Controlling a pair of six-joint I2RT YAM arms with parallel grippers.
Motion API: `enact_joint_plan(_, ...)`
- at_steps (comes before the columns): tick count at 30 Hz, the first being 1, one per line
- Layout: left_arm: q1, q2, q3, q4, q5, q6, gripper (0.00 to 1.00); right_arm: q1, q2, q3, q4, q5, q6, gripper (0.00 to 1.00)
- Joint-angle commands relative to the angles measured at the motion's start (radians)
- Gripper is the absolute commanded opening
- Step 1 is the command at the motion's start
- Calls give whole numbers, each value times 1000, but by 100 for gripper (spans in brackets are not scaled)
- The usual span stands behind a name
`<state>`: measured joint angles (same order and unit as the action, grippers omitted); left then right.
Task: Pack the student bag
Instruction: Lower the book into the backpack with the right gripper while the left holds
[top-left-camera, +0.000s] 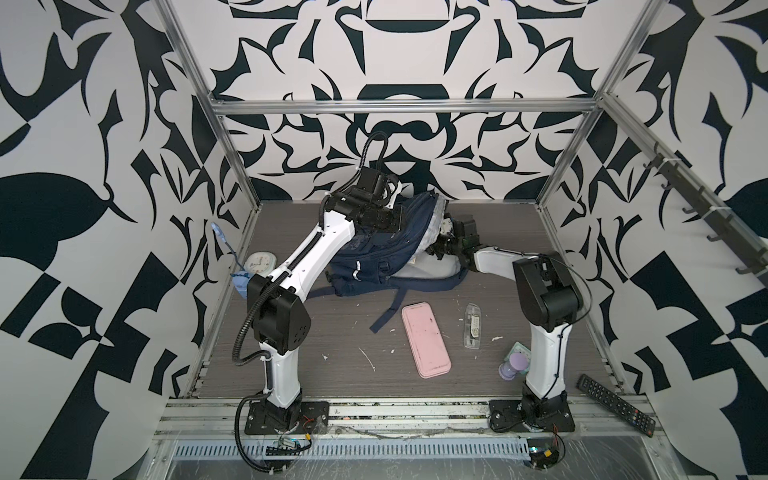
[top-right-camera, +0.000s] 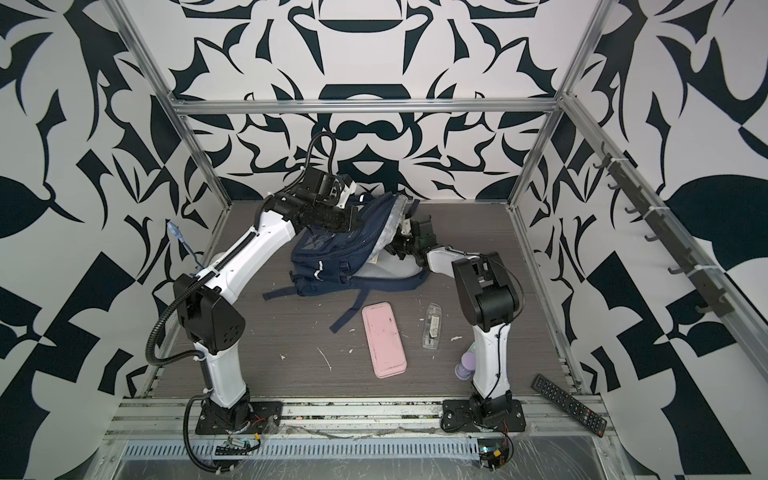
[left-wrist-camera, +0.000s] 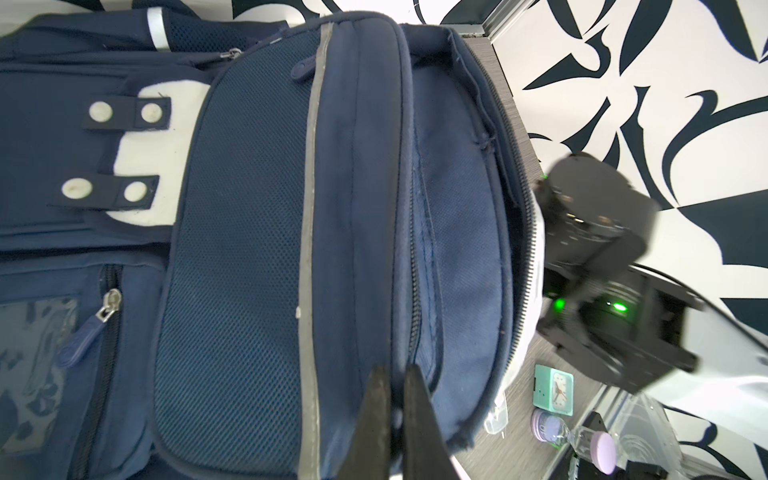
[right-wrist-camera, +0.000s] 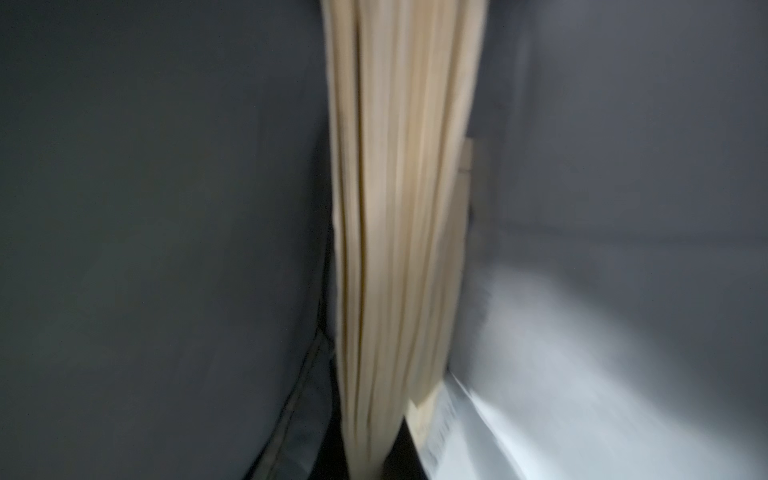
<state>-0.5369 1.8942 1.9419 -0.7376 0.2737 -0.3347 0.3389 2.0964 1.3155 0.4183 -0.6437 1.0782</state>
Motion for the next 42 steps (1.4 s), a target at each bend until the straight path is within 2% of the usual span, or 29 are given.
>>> enact_joint_plan(1, 9, -92, -5, 78, 56, -29, 0, 32, 39, 107, 108, -22, 61, 0)
enact_joint_plan(9, 23, -110, -64, 119, 90, -59, 0, 82, 139, 233, 44, 17, 72, 0)
enact_joint_plan(16, 37, -103, -71, 136, 108, -68, 0, 97, 114, 206, -47, 36, 28, 32)
enact_joint_plan(19, 43, -98, -71, 142, 113, -70, 0, 94, 85, 186, -73, 39, 1, 41)
enact_joint_plan(27, 45, -90, -84, 151, 113, -74, 0, 58, 27, 182, -148, 22, -56, 53)
enact_joint_plan(30, 45, -86, -92, 158, 123, -78, 0, 32, 13, 206, -236, 5, -104, 56)
enact_joint_plan(33, 45, -80, -104, 176, 139, -93, 0, 25, 16, 239, -326, -1, -158, 56)
enact_joint_plan(38, 45, -74, -113, 196, 148, -107, 0, 45, 41, 258, -323, -17, -160, 42)
enact_joint_plan(42, 45, -67, -105, 196, 153, -110, 0, 62, 75, 283, -316, -29, -151, 34)
